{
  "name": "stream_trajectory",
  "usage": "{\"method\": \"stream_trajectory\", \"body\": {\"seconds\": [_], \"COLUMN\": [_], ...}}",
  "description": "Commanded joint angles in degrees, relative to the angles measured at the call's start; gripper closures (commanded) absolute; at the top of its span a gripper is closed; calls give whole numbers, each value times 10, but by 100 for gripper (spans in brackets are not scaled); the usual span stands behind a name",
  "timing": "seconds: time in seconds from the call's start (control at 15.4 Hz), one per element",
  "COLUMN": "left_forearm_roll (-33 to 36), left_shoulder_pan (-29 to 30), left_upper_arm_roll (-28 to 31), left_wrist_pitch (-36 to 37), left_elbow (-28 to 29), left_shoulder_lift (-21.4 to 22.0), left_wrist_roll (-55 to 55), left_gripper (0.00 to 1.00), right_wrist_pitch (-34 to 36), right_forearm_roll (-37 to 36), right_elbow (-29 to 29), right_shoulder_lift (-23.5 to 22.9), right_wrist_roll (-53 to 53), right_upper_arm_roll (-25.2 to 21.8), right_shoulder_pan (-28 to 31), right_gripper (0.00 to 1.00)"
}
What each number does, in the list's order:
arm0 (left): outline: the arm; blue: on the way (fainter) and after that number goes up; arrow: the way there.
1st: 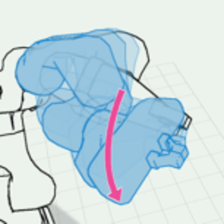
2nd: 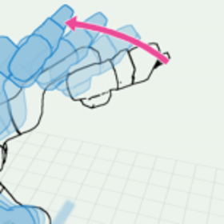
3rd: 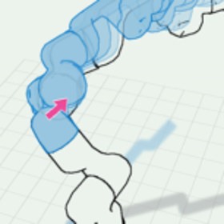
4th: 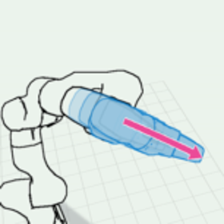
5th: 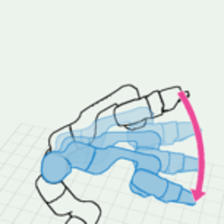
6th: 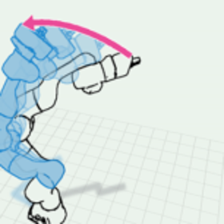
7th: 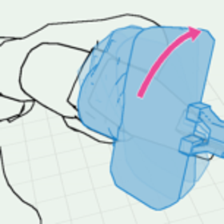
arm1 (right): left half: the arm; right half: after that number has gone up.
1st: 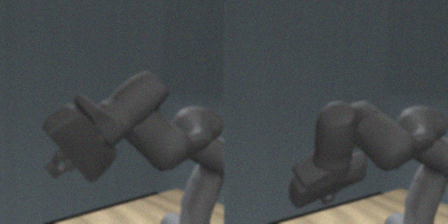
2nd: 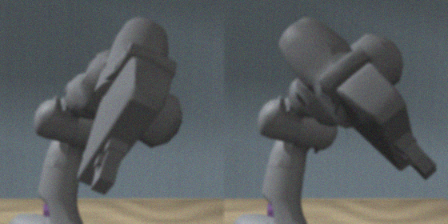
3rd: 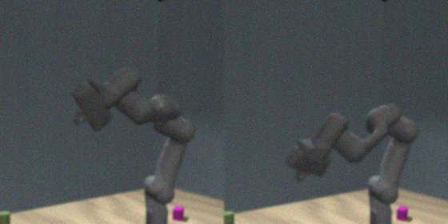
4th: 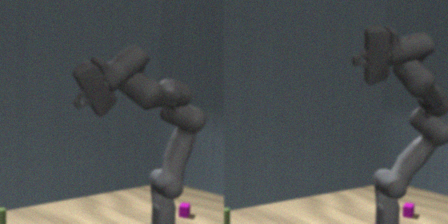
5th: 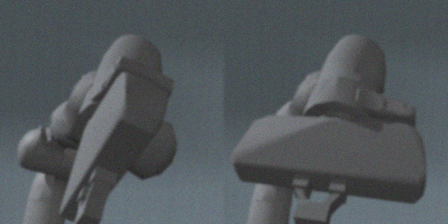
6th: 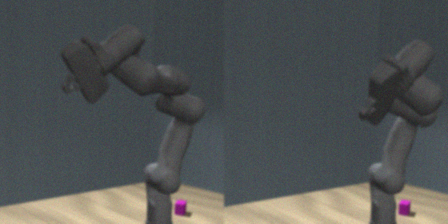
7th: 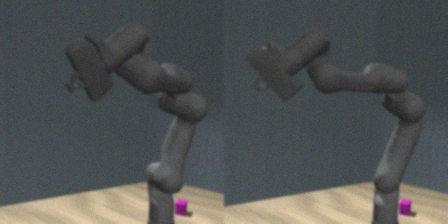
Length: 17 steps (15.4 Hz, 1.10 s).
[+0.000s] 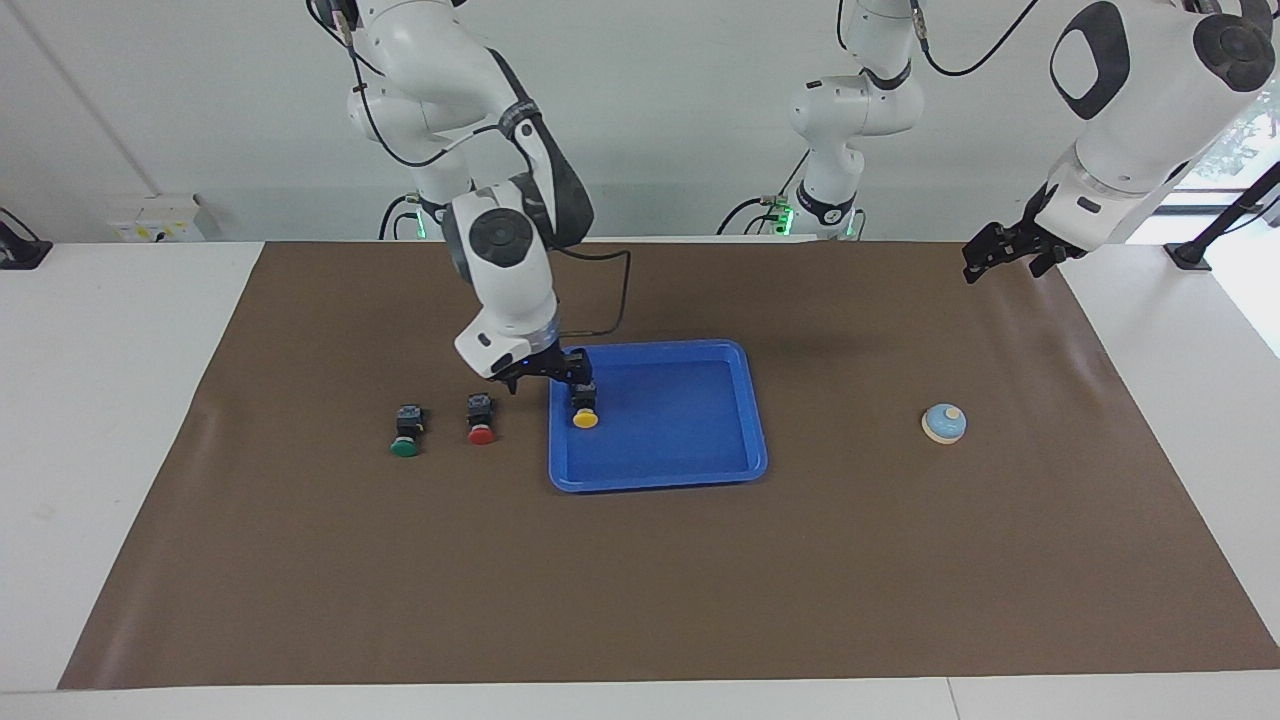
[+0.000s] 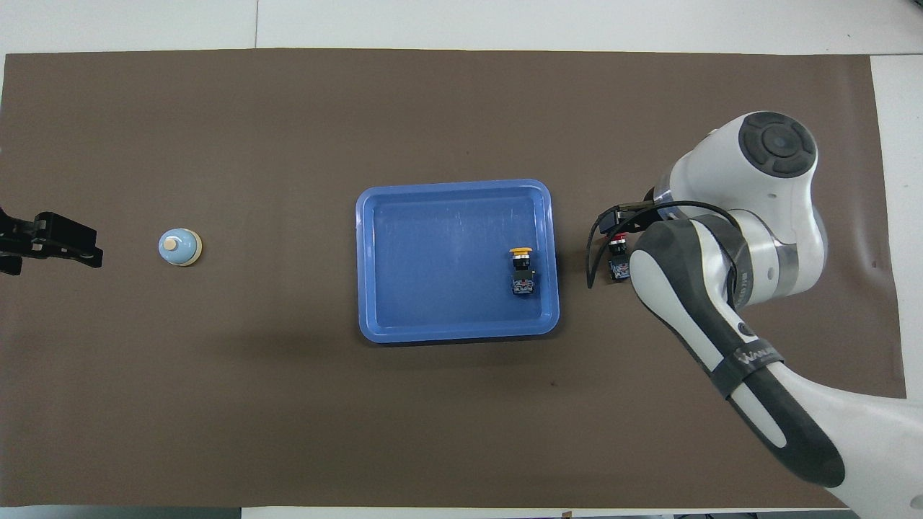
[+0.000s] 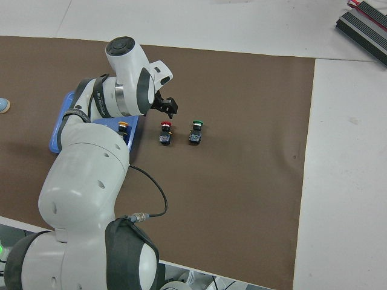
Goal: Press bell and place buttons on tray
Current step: 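Move the right gripper to the green button and grasp it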
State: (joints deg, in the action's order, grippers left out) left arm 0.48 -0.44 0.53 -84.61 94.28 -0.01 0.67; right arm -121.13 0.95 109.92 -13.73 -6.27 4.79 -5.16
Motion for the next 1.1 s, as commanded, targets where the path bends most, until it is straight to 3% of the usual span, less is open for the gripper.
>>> {"method": "stream_trajectory", "body": {"seconds": [0.0,0.45,1.04], "left_forearm_roll": [5,4,5], "left_shoulder_pan": [0,0,0], "left_upper_arm_roll": [-1,0,0], "left_wrist_pitch": [-5,-5,-5], "left_elbow": [10,10,10], "left_shoulder_lift": [12,12,12], "left_wrist_roll": [4,4,4], "left_gripper": [0,0,0], "right_wrist_pitch": [-44,-65,-93], "right_forearm_roll": [-1,-2,-2], "right_elbow": [41,57,90], "right_shoulder_lift": [5,-4,-15], "right_wrist_roll": [28,89,90], "right_upper_arm_roll": [7,7,7], "right_shoulder_pan": [17,68,94], "right_gripper": [0,0,2]}}
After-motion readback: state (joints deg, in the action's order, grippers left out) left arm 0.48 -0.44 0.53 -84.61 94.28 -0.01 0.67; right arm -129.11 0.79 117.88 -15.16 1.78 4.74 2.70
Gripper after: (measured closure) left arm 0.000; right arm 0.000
